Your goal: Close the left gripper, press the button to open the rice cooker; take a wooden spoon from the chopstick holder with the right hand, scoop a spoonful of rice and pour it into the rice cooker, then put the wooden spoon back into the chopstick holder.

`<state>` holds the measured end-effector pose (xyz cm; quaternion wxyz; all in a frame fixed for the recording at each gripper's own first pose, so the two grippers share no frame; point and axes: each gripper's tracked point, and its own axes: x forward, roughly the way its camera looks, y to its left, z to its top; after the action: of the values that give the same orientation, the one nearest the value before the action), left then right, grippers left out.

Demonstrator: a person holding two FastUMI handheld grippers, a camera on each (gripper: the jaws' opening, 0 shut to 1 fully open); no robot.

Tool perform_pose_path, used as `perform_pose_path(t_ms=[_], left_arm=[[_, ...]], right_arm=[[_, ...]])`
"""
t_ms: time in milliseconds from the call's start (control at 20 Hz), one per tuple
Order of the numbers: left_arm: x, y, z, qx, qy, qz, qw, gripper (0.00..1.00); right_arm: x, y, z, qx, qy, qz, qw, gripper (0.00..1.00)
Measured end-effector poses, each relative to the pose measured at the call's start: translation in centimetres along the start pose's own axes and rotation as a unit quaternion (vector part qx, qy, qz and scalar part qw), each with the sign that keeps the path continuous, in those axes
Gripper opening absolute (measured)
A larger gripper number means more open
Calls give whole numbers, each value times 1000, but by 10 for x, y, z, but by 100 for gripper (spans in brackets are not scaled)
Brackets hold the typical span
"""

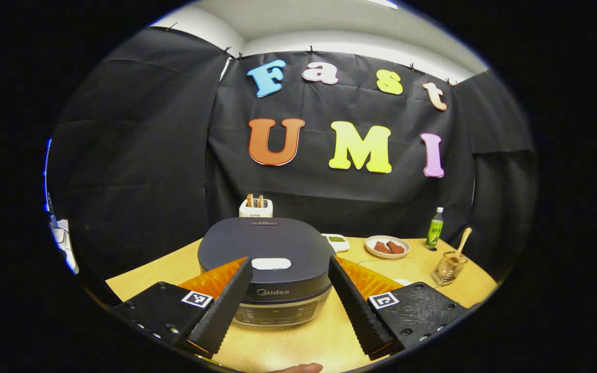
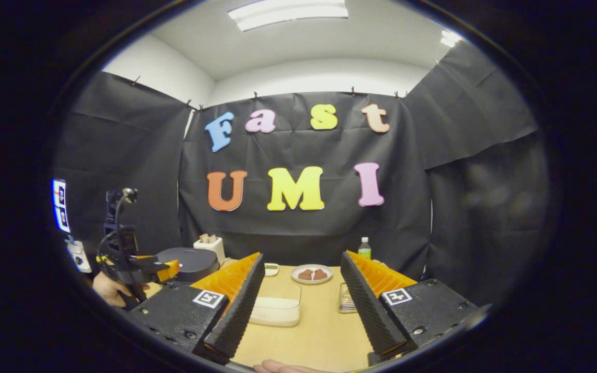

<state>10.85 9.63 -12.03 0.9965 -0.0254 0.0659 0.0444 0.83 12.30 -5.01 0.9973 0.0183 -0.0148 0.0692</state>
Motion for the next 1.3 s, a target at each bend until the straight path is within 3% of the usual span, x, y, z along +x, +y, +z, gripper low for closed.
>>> perform_pose_path(t_ms=[50, 400, 700, 800, 850, 1000, 1050, 1300], left_arm=[[-10, 1, 11, -2, -7, 2, 1000, 95], [-75, -7, 59, 17, -27, 30, 999, 95], [-122, -48, 86, 11, -66, -25, 997, 94], [-135, -52, 94, 19, -82, -29, 996, 94], [-140, -55, 93, 23, -85, -31, 996, 94], [-154, -62, 93, 31, -95, -39, 994, 94], [-157, -61, 94, 31, -99, -38, 994, 94], [-168, -71, 100, 35, -112, -54, 992, 94]], right_arm=[[0, 0, 5, -5, -4, 0, 1000, 96], [-8, -20, 26, -16, -22, -34, 999, 95], [-24, -48, 37, -7, -24, -51, 998, 95], [-29, -55, 40, -6, -25, -56, 998, 100], [-31, -60, 41, -7, -24, -61, 998, 95], [-36, -69, 43, -12, -19, -72, 997, 100], [-38, -70, 44, -10, -18, -74, 997, 96], [-43, -72, 43, 3, -17, -72, 997, 95]])
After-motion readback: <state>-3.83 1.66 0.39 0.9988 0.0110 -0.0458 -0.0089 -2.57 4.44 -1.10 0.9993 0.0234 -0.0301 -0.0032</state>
